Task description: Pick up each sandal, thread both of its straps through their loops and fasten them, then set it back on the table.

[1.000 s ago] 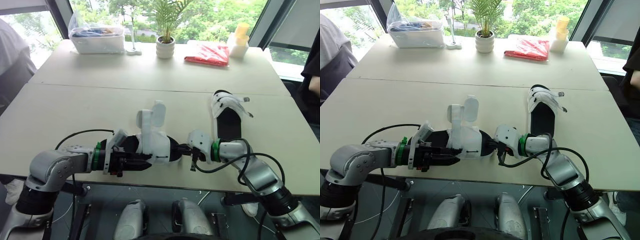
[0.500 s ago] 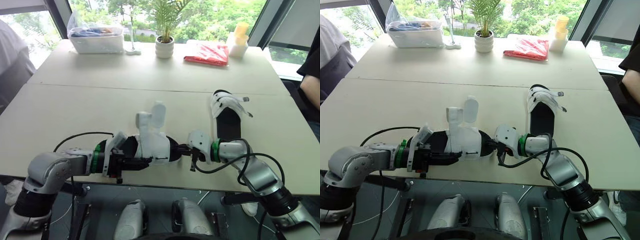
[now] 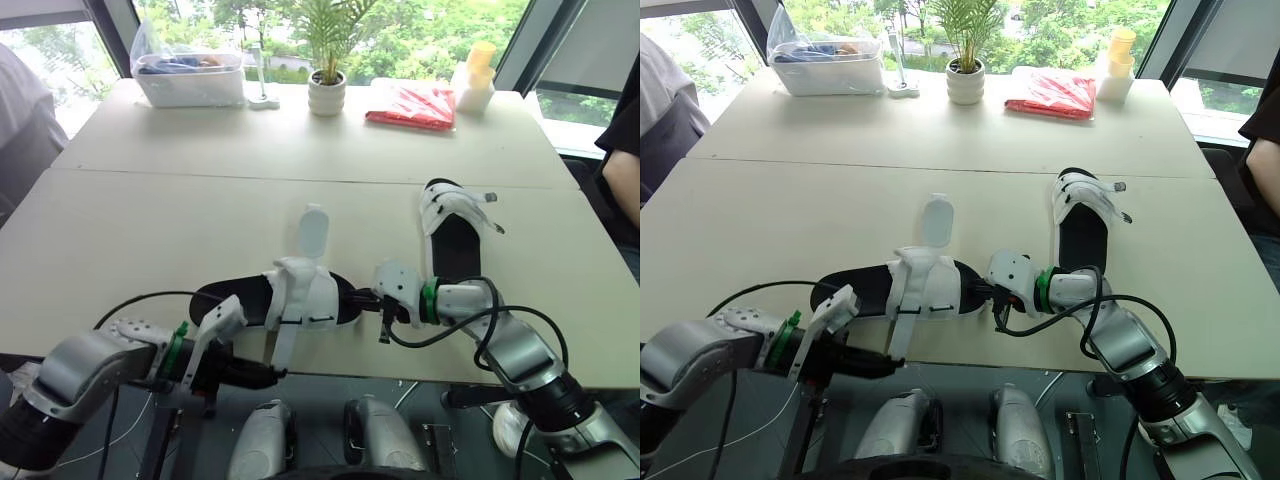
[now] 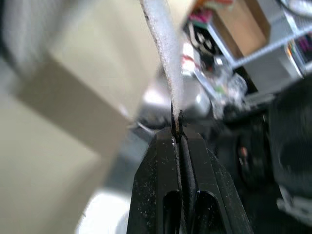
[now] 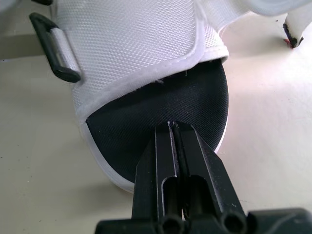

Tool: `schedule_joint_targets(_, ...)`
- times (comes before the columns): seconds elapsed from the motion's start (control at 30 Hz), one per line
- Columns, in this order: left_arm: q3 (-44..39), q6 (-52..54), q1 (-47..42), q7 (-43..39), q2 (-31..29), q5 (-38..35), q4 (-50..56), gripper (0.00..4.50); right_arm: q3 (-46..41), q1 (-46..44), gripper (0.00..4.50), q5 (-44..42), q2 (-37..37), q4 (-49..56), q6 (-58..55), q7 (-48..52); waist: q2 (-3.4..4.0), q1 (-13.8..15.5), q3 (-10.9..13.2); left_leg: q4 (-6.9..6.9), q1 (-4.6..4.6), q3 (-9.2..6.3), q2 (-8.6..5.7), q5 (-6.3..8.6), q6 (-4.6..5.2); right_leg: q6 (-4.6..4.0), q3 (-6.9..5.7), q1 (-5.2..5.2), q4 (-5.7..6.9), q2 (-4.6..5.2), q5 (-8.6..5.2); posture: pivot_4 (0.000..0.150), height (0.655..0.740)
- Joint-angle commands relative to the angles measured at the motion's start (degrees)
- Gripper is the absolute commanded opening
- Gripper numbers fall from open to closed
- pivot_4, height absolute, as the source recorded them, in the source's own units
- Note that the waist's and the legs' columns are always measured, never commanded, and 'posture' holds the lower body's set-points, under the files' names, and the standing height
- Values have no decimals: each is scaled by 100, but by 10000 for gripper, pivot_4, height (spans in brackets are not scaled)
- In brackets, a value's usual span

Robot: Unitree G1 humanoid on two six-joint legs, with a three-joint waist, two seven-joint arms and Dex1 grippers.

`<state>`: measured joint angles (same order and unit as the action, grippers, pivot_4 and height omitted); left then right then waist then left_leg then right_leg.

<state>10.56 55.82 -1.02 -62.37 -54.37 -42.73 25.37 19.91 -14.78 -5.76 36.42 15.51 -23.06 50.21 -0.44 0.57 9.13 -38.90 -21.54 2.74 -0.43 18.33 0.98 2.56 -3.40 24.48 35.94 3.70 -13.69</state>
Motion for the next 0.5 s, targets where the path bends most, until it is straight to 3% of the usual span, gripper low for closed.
schedule_joint_targets(0.03, 52, -135, 298, -257, -190, 18, 187, 382, 313, 217, 0, 281, 115, -383, -181, 103, 0, 0, 0, 0, 0, 0, 0, 0, 0, 0, 0, 0, 0, 0, 0, 1500, 7241)
schedule_joint_targets(0.4, -569, 1127, 434, -899, -413, -1703, 132, 382, 370, 277, 0, 336, 164, -345, -144, 180, 4, 1, 3, 5, 0, 0, 0, 1, 1, 2, 0, 2, -7, 0, -2, 1500, 7241)
schedule_joint_targets(0.5, -1032, 1779, -99, -36, 188, -2769, -401, 382, 396, 277, 0, 352, 192, -347, -109, 228, 6, 14, 3, 6, 0, 0, 0, 1, 2, 2, -1, 1, -10, 0, -2, 1500, 7241)
